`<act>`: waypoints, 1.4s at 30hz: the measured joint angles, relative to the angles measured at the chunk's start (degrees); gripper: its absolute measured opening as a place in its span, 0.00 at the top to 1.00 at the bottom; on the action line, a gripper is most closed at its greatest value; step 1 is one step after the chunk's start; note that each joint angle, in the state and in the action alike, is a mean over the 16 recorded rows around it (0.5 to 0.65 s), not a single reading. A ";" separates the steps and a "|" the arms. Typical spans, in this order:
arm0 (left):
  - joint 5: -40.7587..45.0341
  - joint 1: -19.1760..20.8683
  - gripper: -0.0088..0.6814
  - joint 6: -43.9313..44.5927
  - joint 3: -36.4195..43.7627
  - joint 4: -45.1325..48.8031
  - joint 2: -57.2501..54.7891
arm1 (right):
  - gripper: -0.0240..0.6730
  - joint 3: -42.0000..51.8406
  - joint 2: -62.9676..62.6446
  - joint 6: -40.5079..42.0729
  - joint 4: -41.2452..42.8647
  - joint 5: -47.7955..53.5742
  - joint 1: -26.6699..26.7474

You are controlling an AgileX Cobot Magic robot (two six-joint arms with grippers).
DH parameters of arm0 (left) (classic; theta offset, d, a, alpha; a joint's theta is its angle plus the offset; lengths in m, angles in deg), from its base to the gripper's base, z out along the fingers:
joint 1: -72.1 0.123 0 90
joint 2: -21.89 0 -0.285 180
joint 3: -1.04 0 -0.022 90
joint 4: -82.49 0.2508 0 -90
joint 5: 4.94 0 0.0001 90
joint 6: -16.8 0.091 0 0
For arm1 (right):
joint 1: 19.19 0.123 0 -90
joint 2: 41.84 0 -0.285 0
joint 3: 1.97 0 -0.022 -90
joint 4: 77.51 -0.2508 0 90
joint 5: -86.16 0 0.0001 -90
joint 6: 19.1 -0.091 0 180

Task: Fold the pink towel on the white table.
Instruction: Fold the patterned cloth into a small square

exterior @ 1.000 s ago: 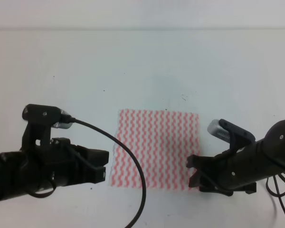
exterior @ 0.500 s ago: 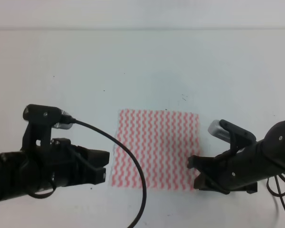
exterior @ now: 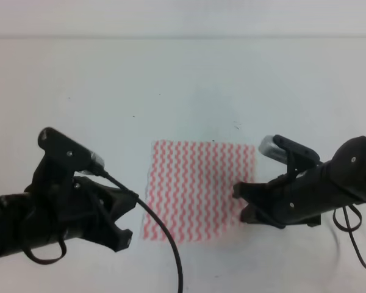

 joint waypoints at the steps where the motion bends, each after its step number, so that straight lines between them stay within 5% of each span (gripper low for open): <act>1: -0.15 0.00 0.99 1.31 0.00 -0.12 0.00 | 0.99 -0.42 0.00 0.15 -0.01 -0.24 0.00; 18: 1.14 0.00 0.96 18.11 0.00 -3.31 -5.45 | 0.99 -4.75 -0.18 2.05 0.11 -5.49 0.00; 34: 2.73 0.01 0.47 44.99 -0.05 -13.02 -14.14 | 0.99 -4.82 -0.24 3.36 -0.11 -6.41 0.00; 42: 0.35 0.01 0.40 57.37 -0.10 -16.18 -17.17 | 0.99 -4.82 -0.12 3.47 0.01 -6.46 0.00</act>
